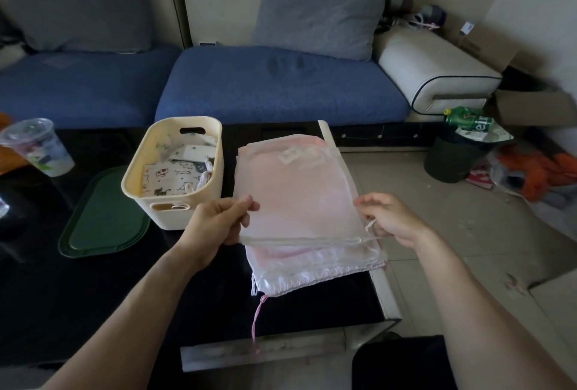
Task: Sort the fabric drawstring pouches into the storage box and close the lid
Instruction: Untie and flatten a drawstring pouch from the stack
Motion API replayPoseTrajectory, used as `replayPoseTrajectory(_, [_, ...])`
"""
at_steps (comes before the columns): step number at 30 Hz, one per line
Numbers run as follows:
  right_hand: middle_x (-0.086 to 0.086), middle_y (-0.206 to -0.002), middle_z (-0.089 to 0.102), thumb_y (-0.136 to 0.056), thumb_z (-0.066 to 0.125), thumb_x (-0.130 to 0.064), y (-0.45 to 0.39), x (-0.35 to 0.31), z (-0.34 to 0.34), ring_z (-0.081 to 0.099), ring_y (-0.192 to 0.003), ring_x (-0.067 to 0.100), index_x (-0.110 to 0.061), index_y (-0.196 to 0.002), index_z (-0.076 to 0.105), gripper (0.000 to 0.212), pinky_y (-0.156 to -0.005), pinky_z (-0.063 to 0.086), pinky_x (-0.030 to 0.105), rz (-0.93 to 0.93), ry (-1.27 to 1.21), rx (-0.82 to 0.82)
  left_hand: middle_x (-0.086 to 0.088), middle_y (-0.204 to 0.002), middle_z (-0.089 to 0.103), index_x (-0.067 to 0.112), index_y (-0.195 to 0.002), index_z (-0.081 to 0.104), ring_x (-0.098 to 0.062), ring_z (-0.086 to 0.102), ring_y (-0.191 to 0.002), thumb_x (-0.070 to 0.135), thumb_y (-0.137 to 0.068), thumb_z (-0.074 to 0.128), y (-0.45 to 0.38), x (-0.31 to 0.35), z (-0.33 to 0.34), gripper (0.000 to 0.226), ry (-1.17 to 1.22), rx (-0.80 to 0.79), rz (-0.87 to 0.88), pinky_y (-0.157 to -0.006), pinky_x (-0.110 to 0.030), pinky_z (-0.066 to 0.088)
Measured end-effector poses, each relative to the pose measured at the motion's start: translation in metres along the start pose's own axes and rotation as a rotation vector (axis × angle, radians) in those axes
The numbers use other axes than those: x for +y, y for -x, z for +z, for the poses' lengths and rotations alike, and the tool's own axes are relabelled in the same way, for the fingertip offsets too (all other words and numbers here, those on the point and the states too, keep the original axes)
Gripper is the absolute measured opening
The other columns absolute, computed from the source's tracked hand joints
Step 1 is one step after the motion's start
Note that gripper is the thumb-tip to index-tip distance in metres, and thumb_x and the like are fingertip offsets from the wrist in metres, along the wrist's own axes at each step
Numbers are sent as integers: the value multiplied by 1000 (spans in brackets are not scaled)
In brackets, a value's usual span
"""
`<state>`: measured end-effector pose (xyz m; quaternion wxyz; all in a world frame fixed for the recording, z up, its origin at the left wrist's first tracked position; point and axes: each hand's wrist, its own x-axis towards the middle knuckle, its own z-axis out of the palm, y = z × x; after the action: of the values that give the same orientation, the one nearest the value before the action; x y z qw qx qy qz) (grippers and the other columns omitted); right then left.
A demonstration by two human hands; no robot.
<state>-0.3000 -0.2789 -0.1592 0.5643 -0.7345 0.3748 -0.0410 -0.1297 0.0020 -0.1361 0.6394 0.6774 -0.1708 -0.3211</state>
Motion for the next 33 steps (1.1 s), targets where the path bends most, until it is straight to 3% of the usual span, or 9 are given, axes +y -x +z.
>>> replayPoseTrajectory(5, [-4, -87, 64, -82, 80, -33, 6, -5, -11, 58, -79, 9, -21, -99, 74, 21, -71, 44, 22, -105, 221, -84, 3, -56, 58, 21, -77, 76, -10, 47, -50, 45, -95, 59, -2, -5, -8, 35, -596, 46, 132, -57, -25, 44])
replayPoseTrajectory(9, [-11, -109, 68, -65, 88, -48, 5, 1, -5, 62, -104, 5, -31, -103, 73, 44, -95, 47, 27, -204, 498, -247, -15, -67, 65, 1, -75, 68, -28, 59, -58, 45, -101, 47, -6, -10, -10, 55, -719, 128, 131, -62, -36, 52])
replayPoseTrajectory(11, [-11, -99, 73, -67, 88, -46, 1, 3, -2, 67, -98, 11, -30, -91, 76, 31, -94, 51, 34, -193, 562, -245, -21, -76, 68, -9, -77, 62, -35, 65, -70, 39, -103, 44, -10, -13, -11, 57, -762, 197, 137, -70, -44, 54])
replayPoseTrajectory(15, [-5, -80, 75, -80, 80, -44, -1, 2, -4, 70, -83, 21, -27, -75, 77, 19, -81, 53, 38, -162, 597, -173, -8, -58, 45, 2, -63, 45, -20, 42, -53, 32, -100, 50, -15, -17, -15, 48, -898, 101, 45, -54, -40, 41])
replayPoseTrajectory(19, [-7, -72, 70, -88, 75, -39, 5, -2, -11, 62, -68, 13, -18, -74, 73, 25, -66, 45, 28, -151, 490, -48, 1, -58, 50, 17, -60, 50, -20, 48, -58, 37, -102, 46, -17, -14, -20, 46, -1083, 79, -2, -61, -32, 41])
replayPoseTrajectory(24, [-3, -60, 44, -77, 75, -47, 1, 2, -14, 44, -64, 15, -17, -62, 53, 41, -69, 38, 32, -52, 287, 33, -1, -53, 65, 4, -62, 68, -13, 62, -49, 32, -96, 59, -16, -16, -27, 45, -1081, 95, 56, -56, -29, 53])
replayPoseTrajectory(27, [-9, -53, 32, -81, 79, -38, 0, 0, 4, 35, -58, 12, -23, -57, 35, 53, -69, 33, 33, -75, 114, 61, -4, -59, 70, 1, -67, 72, -15, 65, -53, 32, -98, 55, -15, -15, -20, 47, -1151, -21, -8, -57, -29, 54])
replayPoseTrajectory(30, [-4, -65, 53, -91, 71, -22, 3, -7, 26, 49, -69, 14, -13, -64, 55, 32, -75, 38, 31, -165, -117, 71, 4, -53, 63, 10, -60, 64, -7, 57, -51, 31, -101, 46, -12, -12, -14, 49, -1203, -76, -57, -60, -26, 50])
replayPoseTrajectory(33, [7, -90, 73, -96, 61, -16, 11, -26, 40, 59, -84, 16, -4, -88, 63, 15, -76, 41, 27, -196, -539, -31, -5, -57, 58, 8, -60, 58, -28, 59, -63, 36, -100, 47, -12, -12, -12, 50, -1108, 94, -58, -63, -35, 50])
